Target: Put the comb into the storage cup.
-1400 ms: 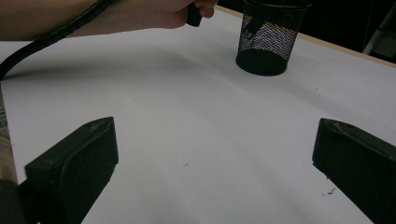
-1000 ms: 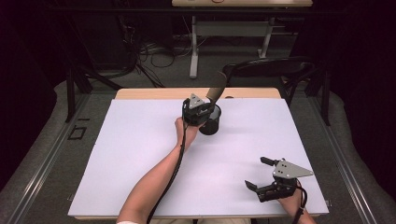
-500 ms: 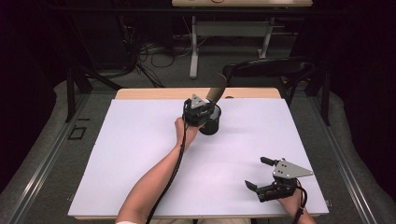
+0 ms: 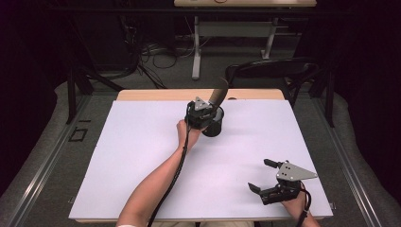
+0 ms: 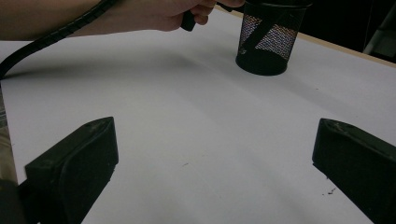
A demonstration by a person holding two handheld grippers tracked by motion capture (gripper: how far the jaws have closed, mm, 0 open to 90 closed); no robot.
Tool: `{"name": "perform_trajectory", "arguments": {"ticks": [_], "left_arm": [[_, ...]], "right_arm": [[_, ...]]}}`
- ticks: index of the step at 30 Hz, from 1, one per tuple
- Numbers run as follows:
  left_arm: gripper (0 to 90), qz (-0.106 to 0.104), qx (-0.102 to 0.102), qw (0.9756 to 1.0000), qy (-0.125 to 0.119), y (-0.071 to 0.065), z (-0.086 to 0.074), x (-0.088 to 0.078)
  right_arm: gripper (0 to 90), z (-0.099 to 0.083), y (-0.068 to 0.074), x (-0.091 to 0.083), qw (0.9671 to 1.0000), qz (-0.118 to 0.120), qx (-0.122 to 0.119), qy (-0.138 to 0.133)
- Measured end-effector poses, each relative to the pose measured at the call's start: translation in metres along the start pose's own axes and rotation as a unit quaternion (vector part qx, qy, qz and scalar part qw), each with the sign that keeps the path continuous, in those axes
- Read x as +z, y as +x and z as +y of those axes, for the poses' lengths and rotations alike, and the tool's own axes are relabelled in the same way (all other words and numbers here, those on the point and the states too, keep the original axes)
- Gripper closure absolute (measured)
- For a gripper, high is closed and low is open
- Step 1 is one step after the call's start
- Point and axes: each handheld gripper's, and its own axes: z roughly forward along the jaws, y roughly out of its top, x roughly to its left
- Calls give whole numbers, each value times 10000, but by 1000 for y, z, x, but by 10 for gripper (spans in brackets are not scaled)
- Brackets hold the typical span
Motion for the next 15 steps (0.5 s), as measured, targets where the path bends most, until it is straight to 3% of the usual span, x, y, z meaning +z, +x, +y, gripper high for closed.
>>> {"name": "perform_trajectory", "arguments": {"ticks": [9,15], "left_arm": [[414,-143,-14,9998,-125,1,2,-11],[302,-330,-59,9993,-168,4,5,-21]], "right_arm": [[0,0,0,0,10000,-2,9,-5],[0,0,0,0,10000,-3,7,10]]}}
